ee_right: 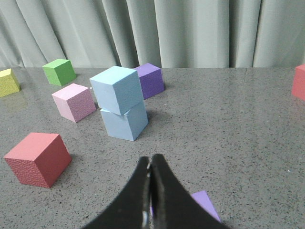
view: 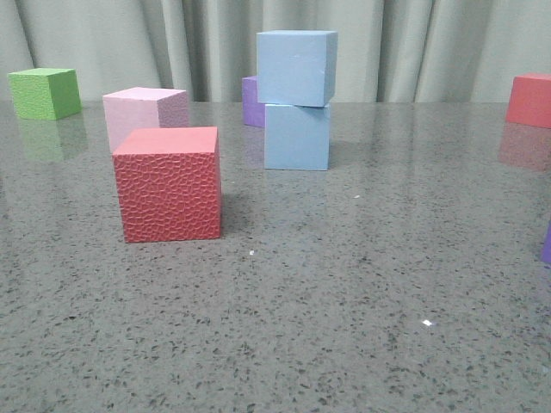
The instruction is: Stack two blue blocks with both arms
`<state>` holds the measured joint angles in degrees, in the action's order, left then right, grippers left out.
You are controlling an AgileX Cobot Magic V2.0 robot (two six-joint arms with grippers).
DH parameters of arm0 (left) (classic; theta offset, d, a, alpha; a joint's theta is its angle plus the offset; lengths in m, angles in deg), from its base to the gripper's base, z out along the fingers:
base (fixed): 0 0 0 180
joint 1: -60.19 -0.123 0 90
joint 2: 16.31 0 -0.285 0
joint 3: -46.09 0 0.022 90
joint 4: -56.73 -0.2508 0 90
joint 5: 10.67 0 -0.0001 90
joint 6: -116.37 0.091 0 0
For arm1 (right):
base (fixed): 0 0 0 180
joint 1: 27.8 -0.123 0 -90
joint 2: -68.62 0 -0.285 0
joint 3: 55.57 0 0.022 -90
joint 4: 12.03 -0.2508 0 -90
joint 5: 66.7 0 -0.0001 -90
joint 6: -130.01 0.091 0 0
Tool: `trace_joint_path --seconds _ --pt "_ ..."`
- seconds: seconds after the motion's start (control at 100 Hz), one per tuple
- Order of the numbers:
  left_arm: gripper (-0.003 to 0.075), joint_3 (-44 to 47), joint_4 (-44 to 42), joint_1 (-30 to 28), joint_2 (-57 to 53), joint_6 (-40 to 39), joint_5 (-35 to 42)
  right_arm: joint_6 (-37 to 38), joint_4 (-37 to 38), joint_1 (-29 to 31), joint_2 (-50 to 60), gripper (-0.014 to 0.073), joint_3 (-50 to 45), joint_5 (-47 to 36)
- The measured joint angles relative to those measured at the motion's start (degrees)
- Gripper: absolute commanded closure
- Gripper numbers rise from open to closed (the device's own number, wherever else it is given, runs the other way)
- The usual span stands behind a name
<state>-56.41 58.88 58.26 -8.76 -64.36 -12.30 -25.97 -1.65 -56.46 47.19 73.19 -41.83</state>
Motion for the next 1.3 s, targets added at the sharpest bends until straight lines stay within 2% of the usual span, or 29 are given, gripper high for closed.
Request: trace_joint_path --seconds 0.76,0.94,1.16,1.3 --pt "0.0739 0.00 0.00 0.00 0.00 0.00 0.00 0.00 0.00 0.00 0.00 0.0663 0.00 0.00" --pt "0.0739 0.00 0.00 0.00 0.00 0.00 -0.05 0.00 2.19 0.43 0.00 0.0663 0.00 0.00" --pt "0.0739 0.00 0.00 0.00 0.00 0.00 -0.05 -0.47 2.26 7.37 0.00 0.0663 -1.11 -1.66" --pt "0.0739 0.00 0.00 0.00 0.00 0.00 -0.05 -7.24 -1.67 14.11 0.00 0.0663 -5.70 -9.03"
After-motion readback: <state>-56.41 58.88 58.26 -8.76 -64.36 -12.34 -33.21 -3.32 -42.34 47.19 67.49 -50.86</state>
